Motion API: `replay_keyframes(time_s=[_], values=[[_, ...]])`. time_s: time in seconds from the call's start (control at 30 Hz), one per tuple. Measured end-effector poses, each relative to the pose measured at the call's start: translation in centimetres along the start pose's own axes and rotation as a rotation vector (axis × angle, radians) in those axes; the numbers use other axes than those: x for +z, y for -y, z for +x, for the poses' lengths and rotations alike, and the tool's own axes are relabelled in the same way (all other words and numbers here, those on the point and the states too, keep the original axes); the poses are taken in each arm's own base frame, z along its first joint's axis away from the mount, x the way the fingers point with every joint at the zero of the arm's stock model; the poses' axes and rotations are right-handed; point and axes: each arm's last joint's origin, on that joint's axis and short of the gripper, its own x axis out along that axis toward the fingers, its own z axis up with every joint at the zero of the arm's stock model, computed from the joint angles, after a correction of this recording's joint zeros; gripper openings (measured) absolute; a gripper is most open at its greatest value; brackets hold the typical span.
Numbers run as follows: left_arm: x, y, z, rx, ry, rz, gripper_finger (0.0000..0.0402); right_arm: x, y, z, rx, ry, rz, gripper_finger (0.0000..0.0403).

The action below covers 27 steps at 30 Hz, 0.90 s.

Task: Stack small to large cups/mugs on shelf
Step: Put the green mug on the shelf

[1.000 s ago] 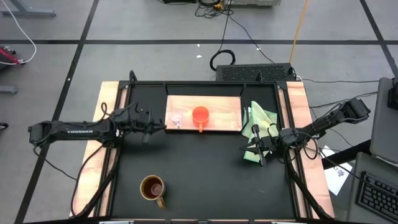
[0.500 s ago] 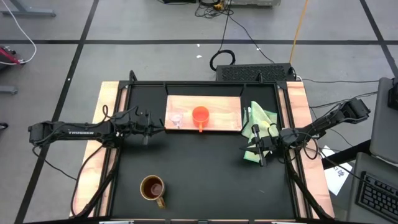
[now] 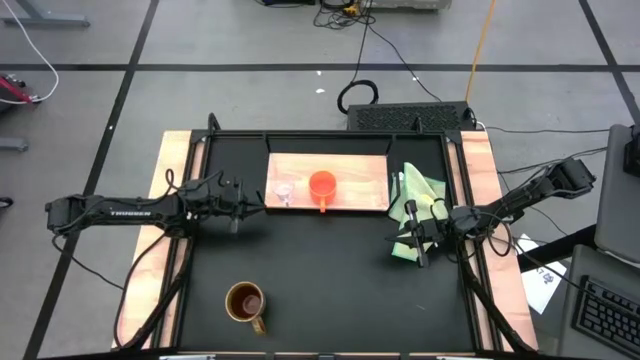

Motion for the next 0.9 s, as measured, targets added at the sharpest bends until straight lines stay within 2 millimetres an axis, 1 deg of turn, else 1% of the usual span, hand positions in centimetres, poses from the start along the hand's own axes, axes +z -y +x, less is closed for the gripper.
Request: replay_keyframes(time_s=[0.2,0.57,0.73,0.9], values=[[0.0,0.0,0.0,-0.001,-0.001,0.000,0.0004,0.4,0.0,0.0,-0.004,0.044,0.013,0.0009],[0.1,0.0,0.0,-0.007,0.005,-0.024,0.0005,1.0,0.1,0.0,-0.009,0.100,0.027,0.0077],[0.1,0.2,0.0,-0.079,0.004,-0.035,0.0005,1.1,0.1,-0.1,-0.012,0.118,0.029,0.0097],[0.0,0.4,0.0,-0.134,-0.004,-0.052,0.0005,1.1,0.1,-0.1,-0.011,0.111,0.028,0.0102]])
